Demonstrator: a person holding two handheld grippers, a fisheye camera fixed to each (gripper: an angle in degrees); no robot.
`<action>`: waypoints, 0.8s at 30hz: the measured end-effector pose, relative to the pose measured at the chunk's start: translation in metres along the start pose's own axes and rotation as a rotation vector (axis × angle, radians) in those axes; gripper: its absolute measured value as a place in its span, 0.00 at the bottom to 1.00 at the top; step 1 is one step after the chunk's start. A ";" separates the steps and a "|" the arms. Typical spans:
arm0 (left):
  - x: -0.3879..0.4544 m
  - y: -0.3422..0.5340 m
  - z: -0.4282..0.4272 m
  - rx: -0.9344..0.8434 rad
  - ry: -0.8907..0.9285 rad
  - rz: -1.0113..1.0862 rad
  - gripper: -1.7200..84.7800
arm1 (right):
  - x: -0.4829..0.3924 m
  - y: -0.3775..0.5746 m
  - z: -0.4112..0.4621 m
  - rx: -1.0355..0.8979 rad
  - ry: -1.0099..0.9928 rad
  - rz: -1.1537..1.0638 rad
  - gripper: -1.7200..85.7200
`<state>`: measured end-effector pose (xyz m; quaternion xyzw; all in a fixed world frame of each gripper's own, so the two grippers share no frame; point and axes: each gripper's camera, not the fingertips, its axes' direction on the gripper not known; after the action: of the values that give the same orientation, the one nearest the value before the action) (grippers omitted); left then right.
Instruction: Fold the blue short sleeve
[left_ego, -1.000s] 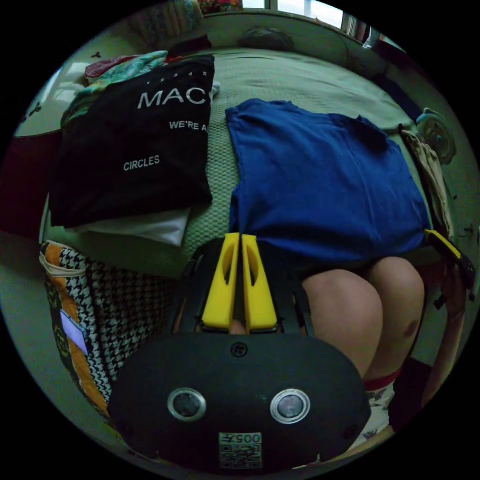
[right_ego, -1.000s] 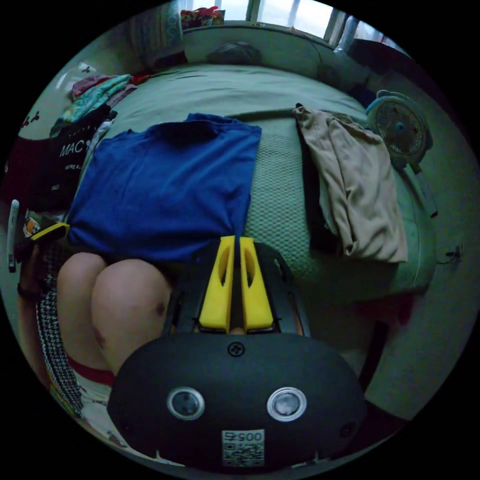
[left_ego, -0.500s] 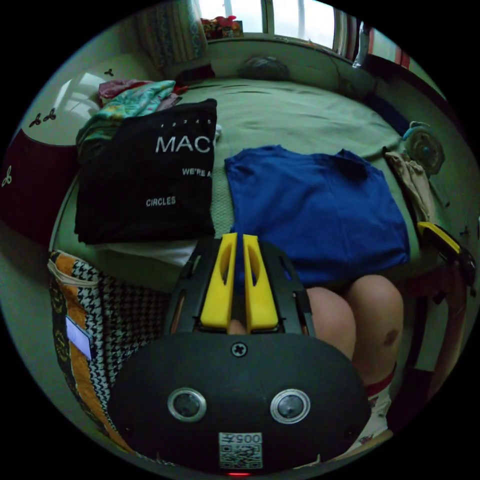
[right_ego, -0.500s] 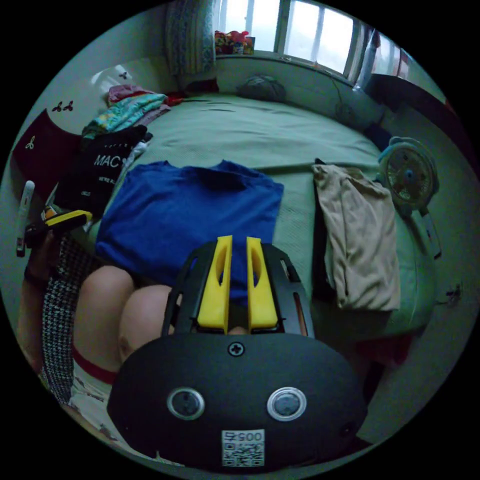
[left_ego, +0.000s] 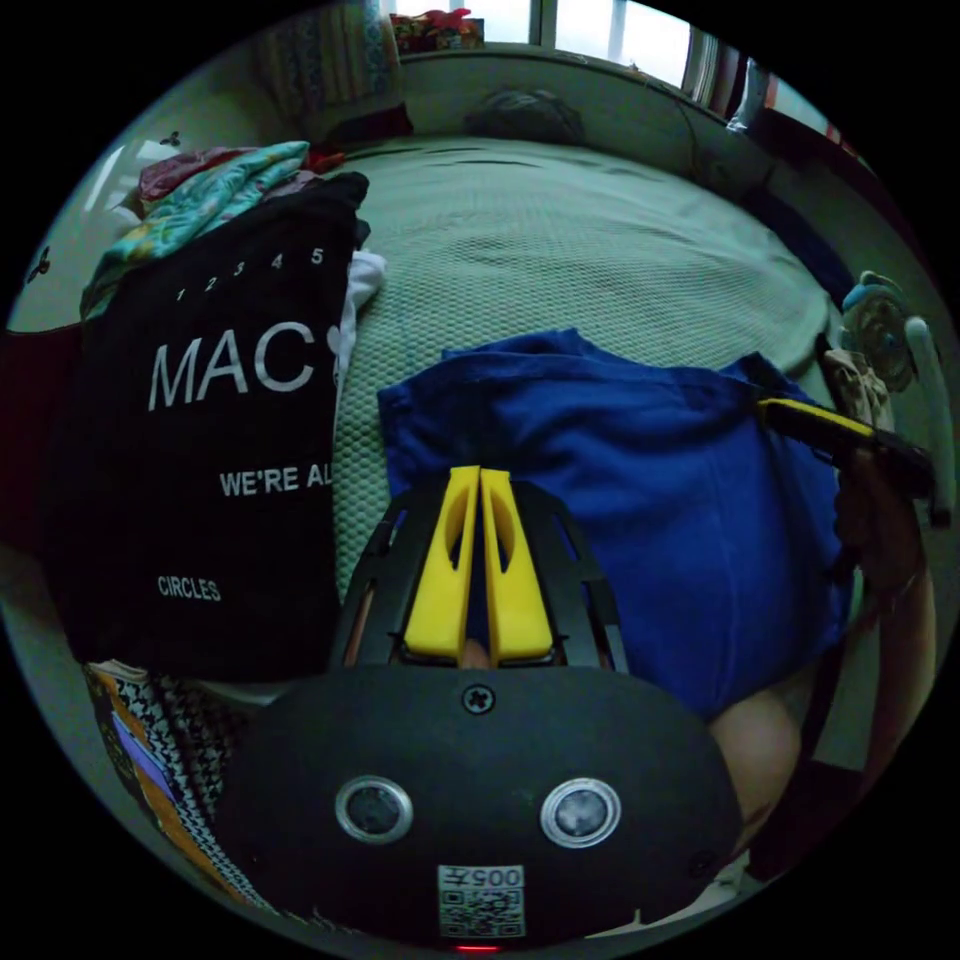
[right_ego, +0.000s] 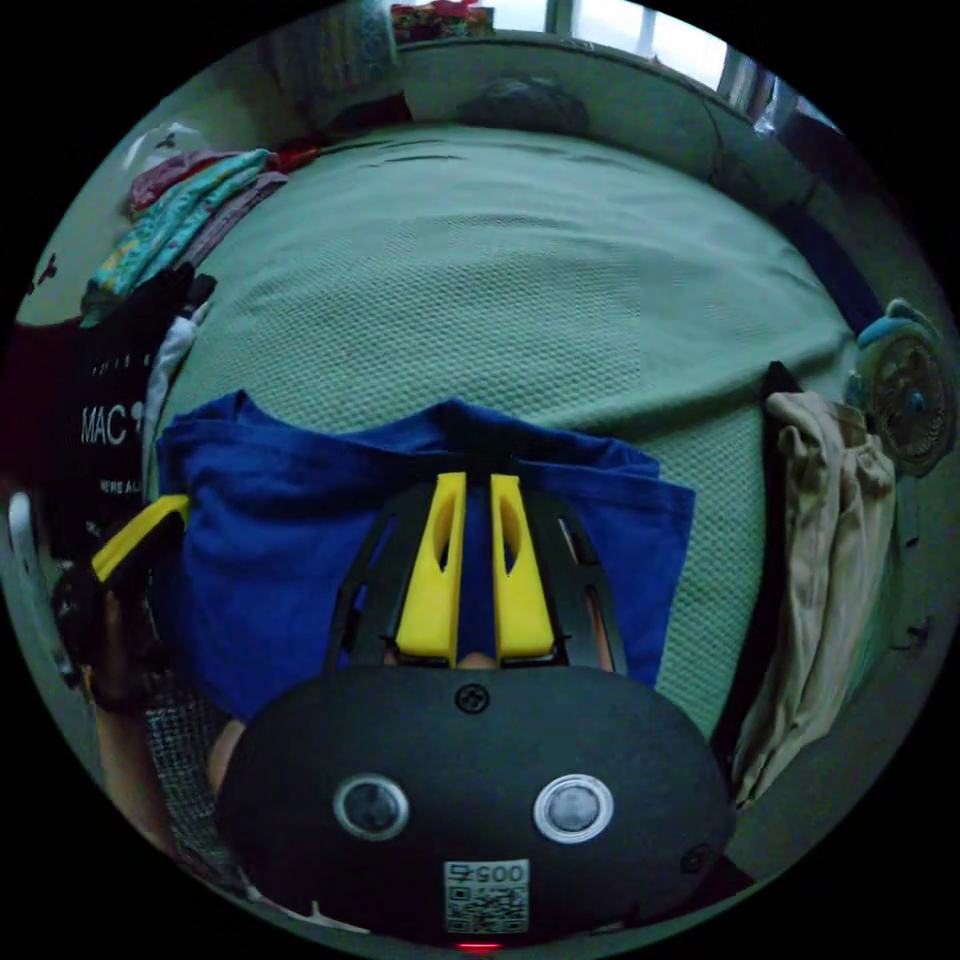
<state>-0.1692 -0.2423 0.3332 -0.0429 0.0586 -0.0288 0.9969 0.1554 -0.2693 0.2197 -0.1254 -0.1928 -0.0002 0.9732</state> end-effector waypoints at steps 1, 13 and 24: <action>0.009 0.001 0.001 0.002 -0.005 0.009 0.02 | 0.005 -0.005 0.001 -0.019 -0.028 0.004 0.07; 0.155 0.064 -0.064 0.073 0.165 0.170 0.10 | 0.076 0.075 -0.087 0.235 0.103 -0.088 0.09; 0.380 0.115 -0.062 0.034 0.231 0.485 0.14 | 0.124 0.115 -0.103 0.246 0.123 -0.047 0.09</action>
<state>0.2061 -0.1566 0.2179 -0.0073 0.1801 0.2054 0.9619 0.3145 -0.1772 0.1463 -0.0002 -0.1344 -0.0072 0.9909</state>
